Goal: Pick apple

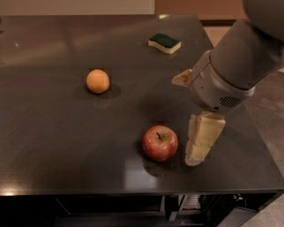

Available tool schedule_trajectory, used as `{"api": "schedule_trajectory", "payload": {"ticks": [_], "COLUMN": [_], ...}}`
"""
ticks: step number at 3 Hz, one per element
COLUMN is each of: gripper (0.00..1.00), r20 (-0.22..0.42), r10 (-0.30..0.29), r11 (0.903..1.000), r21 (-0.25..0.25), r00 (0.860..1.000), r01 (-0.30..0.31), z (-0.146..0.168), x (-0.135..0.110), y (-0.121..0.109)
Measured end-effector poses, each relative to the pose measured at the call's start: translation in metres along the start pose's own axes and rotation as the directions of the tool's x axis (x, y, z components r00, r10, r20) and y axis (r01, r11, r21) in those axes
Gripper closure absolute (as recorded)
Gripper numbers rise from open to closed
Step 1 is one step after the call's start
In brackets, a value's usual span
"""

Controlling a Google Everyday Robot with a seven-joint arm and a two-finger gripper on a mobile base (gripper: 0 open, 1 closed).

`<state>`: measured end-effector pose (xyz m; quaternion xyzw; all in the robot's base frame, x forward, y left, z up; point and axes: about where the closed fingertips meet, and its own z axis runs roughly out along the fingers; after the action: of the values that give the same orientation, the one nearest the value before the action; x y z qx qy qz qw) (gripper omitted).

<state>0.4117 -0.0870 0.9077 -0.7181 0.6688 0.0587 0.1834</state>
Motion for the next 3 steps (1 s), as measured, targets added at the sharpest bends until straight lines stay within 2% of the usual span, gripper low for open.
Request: {"api": "schedule_trajectory", "payload": {"ticks": [2, 3], "gripper": [0.00, 0.00], "r20": [0.054, 0.066], "r10": [-0.044, -0.055], "r11": [0.9945, 0.9922], "r21": [-0.093, -0.108], "r00": [0.998, 0.996], "r01": [0.049, 0.062], "z": [0.041, 0.055], "x": [-0.023, -0.027], "y": [0.029, 0.035]}}
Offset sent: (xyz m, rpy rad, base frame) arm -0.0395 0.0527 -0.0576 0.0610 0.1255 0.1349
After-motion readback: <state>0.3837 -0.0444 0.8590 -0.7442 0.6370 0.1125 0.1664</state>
